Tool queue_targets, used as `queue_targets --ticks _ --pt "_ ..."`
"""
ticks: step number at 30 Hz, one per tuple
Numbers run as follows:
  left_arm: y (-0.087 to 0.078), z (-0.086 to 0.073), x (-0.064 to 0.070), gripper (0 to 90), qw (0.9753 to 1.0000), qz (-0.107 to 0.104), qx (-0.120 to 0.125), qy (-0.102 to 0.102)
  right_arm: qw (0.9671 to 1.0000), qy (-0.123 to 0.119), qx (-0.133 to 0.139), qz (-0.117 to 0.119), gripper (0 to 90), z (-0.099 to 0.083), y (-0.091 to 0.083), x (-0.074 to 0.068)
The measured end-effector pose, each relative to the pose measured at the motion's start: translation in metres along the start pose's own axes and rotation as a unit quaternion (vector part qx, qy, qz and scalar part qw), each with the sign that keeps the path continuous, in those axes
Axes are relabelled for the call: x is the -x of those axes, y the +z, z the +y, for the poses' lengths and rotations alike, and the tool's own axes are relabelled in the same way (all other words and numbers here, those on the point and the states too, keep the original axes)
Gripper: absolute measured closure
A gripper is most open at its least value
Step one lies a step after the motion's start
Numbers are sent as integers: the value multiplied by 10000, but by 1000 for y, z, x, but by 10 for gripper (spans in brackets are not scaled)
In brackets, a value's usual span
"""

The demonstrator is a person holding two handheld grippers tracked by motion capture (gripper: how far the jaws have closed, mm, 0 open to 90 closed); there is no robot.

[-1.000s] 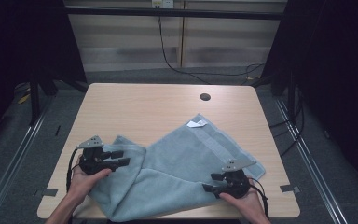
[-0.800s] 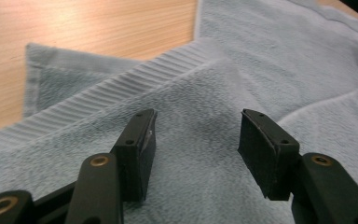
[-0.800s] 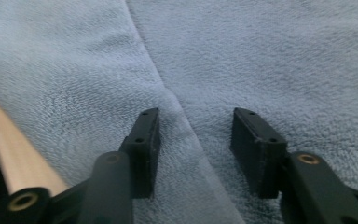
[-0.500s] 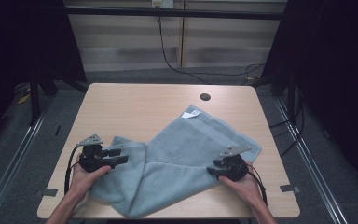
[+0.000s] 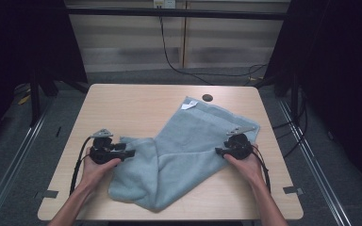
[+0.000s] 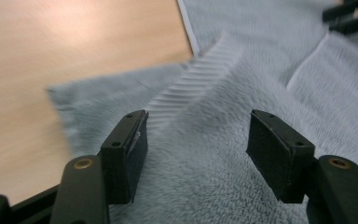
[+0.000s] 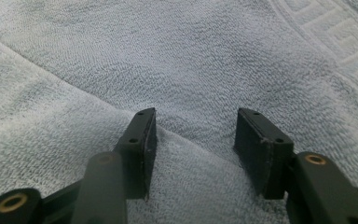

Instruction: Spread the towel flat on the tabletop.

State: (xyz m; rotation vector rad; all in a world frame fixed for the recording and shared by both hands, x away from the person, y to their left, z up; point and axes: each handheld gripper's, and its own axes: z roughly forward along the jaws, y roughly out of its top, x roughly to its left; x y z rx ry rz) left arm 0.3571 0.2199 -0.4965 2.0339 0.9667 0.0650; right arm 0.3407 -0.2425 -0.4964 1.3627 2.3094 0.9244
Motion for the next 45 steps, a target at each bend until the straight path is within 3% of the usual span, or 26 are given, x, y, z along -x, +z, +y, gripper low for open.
queue_targets --ticks 2,5,8,11,15,17,19,22,23,24,26,29,33,36,37,38,42,45 --pt "2 -2 8 588 9992 130 -191 332 9997 68 207 86 439 2 -5 -4" --pt "-5 -2 13 821 9990 -83 -132 428 9976 12 495 485 431 7 -11 -24" --pt "-20 -2 19 848 9985 -240 116 487 9939 -209 494 964 423 13 -4 -52" --pt "-38 0 21 857 9970 -402 526 399 9868 -498 391 1490 415 22 13 -88" --pt "-57 2 22 858 9941 -527 894 315 9798 -783 353 1809 401 39 35 -122" --pt "-62 1 21 857 9934 -540 966 292 9774 -948 300 1866 391 46 45 -135" --pt "-64 1 21 857 9929 -575 999 285 9771 -1070 212 1827 397 51 53 -146" --pt "-72 2 22 858 9911 -616 1132 336 9760 -1390 42 1673 504 48 61 -157" --pt "-75 3 22 858 9902 -604 1219 321 9763 -1462 103 1593 592 47 60 -160" --pt "-78 3 21 860 9896 -604 1267 304 9753 -1478 127 1636 766 46 58 -159" --pt "-84 3 19 864 9879 -618 1394 275 9760 -1473 145 1596 846 44 54 -158" --pt "-90 2 15 891 9865 -606 1500 239 9780 -1280 347 1613 860 39 39 -147" --pt "-95 1 13 900 9849 -614 1606 201 9809 -1006 699 1512 857 35 1 -123" --pt "-90 1 15 900 9867 -680 1462 226 9818 -891 898 1419 854 28 -27 -108" --pt "-84 1 16 900 9890 -721 1264 279 9820 -856 934 1400 851 24 -36 -104" --pt "-78 0 18 896 9907 -635 1155 332 9821 -827 960 1391 851 19 -45 -100" --pt "-51 0 23 699 9956 -479 747 300 9851 -714 1006 1196 849 -3 -69 -90" --pt "-29 -2 19 561 9988 -266 272 310 9879 -647 949 1045 848 -20 -79 -83"
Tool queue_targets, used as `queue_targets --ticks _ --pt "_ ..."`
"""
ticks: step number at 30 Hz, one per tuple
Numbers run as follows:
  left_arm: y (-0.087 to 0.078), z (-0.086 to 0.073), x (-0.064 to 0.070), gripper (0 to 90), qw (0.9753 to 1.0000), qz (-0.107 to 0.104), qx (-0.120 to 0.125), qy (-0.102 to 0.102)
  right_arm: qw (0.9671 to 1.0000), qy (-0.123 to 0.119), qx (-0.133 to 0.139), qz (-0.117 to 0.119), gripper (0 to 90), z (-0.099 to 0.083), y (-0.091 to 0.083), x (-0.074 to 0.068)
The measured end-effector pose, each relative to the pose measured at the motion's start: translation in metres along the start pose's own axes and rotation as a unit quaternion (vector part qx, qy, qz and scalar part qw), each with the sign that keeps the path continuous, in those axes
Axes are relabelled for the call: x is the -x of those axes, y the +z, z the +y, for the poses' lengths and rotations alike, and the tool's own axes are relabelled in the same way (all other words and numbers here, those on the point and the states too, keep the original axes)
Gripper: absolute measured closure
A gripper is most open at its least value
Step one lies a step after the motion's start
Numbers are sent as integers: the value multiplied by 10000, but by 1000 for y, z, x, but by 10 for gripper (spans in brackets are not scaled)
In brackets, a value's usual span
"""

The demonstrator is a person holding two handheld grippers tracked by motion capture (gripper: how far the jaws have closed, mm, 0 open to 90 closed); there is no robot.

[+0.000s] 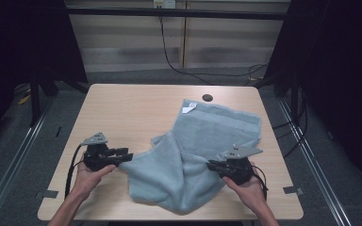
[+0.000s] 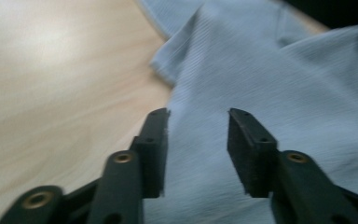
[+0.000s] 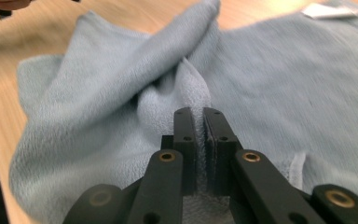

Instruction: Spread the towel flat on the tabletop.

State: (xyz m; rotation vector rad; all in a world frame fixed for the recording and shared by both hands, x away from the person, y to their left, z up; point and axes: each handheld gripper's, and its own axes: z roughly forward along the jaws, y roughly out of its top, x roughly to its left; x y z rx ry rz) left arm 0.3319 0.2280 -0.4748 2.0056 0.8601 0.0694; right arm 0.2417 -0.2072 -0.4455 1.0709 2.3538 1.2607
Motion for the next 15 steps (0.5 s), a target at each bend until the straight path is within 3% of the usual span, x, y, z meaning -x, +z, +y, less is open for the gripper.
queue_targets --ticks 3,4,7,12,15 --pt "9 -7 -3 449 9995 25 -303 -45 9996 149 -34 -234 848 -18 -16 5" --pt "12 -10 -2 420 9991 -56 -421 -40 9994 210 -31 -282 847 -22 -20 6" --pt "20 -16 8 386 9970 -214 -715 193 9981 456 -120 -396 845 -38 -27 13" --pt "26 -21 25 418 9943 -437 -861 459 9971 555 -307 -412 816 -53 -21 17" --pt "24 -24 33 485 9920 -474 -932 706 9971 521 -442 -348 700 -53 -15 16"
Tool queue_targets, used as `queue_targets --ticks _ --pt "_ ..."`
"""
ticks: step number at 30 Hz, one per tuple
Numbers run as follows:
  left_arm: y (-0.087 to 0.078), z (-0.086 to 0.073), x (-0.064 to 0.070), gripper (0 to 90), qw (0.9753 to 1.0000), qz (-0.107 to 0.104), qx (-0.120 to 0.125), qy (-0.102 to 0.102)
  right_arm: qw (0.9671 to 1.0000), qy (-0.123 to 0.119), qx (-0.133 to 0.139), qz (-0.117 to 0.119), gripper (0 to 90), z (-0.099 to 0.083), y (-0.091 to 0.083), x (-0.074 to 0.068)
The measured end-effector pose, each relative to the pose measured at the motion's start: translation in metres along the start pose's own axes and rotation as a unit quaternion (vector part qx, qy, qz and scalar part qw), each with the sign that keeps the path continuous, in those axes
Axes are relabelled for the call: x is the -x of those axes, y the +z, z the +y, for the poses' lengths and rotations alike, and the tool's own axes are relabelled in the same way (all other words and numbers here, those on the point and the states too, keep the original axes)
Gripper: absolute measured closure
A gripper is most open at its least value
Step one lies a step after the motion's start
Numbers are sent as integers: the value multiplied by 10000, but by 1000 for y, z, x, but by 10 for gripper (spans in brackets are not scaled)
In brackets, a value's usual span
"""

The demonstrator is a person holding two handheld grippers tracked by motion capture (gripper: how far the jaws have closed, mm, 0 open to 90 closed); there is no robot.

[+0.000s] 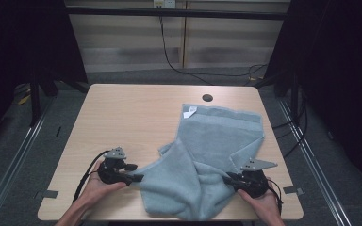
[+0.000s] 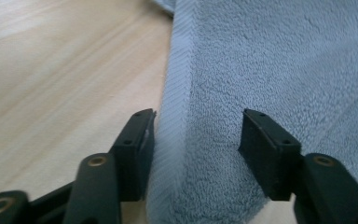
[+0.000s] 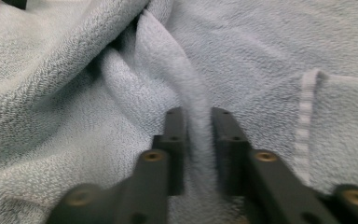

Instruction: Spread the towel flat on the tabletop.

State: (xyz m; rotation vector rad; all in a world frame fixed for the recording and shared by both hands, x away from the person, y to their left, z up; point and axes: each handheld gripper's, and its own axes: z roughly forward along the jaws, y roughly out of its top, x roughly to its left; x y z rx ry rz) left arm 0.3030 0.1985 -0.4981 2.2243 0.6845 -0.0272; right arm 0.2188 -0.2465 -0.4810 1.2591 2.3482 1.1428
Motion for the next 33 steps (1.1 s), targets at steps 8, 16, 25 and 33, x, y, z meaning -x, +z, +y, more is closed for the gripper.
queue_targets --ticks 8,16,25,33 --pt "2 -1 10 853 9993 23 -82 370 9993 -148 310 117 540 33 13 -12" --pt "-6 -3 -11 857 9994 357 -9 -5 9984 -261 -49 492 522 60 70 -17" --pt "-44 -8 -42 860 9924 746 725 -662 9982 -260 413 353 844 77 100 -25" --pt "-69 -8 -40 861 9848 804 1299 -822 9913 -365 1239 267 866 98 31 -25"
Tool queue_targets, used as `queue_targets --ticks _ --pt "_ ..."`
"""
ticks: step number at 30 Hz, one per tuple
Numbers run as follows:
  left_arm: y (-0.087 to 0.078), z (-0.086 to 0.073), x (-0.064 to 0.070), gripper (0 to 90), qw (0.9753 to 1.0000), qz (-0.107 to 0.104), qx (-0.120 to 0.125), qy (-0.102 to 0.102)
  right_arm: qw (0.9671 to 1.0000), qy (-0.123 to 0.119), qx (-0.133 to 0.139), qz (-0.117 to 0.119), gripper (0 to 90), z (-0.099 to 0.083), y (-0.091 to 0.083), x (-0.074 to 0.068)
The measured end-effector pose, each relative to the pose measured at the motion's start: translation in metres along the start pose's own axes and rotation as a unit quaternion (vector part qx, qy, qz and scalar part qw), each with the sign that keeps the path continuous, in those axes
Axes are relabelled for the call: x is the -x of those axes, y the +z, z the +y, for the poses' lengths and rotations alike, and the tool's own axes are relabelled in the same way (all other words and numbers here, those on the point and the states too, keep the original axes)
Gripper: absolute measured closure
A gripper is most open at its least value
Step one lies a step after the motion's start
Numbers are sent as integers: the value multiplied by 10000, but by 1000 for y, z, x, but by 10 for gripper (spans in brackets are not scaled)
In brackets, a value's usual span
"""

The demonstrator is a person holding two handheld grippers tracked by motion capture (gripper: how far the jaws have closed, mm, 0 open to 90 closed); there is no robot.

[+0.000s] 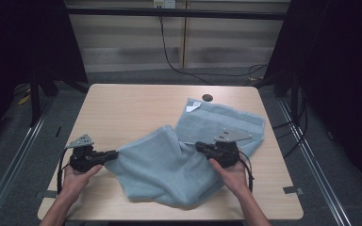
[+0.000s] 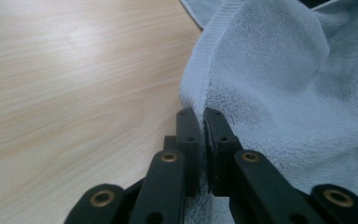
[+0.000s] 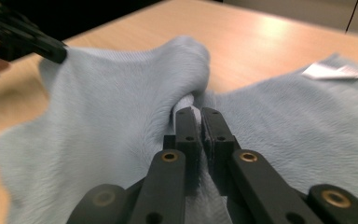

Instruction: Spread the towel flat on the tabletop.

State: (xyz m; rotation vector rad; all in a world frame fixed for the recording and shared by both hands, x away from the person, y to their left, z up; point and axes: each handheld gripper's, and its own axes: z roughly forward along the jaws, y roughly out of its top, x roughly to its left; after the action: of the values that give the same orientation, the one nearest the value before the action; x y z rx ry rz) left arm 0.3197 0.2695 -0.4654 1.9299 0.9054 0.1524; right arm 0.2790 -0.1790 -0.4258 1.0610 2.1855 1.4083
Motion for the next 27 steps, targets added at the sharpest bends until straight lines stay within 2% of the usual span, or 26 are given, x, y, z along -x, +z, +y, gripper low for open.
queue_targets --ticks 3,4,6,8,10,11,13,15,18,19,20,21,23,27 --pt "-1 2 6 861 10000 -42 -1 83 9999 -51 47 -120 867 -8 -31 -2" --pt "1 1 7 861 9998 -79 -98 133 9998 -21 39 -179 869 -14 -38 -2" --pt "7 0 9 861 9995 -117 -234 155 9992 156 -64 -359 870 -39 -59 0" --pt "15 -2 12 861 9988 -200 -405 202 9980 359 -271 -438 869 -65 -69 3" --pt "25 -3 17 859 9976 -291 -573 242 9950 689 -574 -444 868 -94 -76 6" --pt "30 -3 20 858 9970 -293 -657 290 9934 792 -732 -384 867 -103 -77 6" --pt "36 -4 24 855 9959 -364 -755 331 9912 796 -1014 -305 839 -110 -76 2" --pt "41 -4 25 853 9953 -391 -827 330 9907 678 -1140 -299 766 -110 -75 -2" --pt "44 -4 22 853 9954 -443 -818 240 9929 719 -912 -240 664 -97 -72 3" --pt "44 -4 21 853 9954 -456 -809 228 9936 724 -821 -287 636 -87 -68 8" --pt "44 -4 21 852 9953 -455 -816 238 9944 712 -750 -233 625 -80 -64 12" --pt "45 -4 21 851 9954 -453 -814 234 9943 735 -772 -87 603 -69 -54 19" --pt "45 -4 22 850 9955 -458 -797 239 9947 571 -836 -191 584 -54 -32 27" --pt "44 -4 20 850 9958 -555 -715 145 9928 556 -1054 -120 544 -35 13 44"
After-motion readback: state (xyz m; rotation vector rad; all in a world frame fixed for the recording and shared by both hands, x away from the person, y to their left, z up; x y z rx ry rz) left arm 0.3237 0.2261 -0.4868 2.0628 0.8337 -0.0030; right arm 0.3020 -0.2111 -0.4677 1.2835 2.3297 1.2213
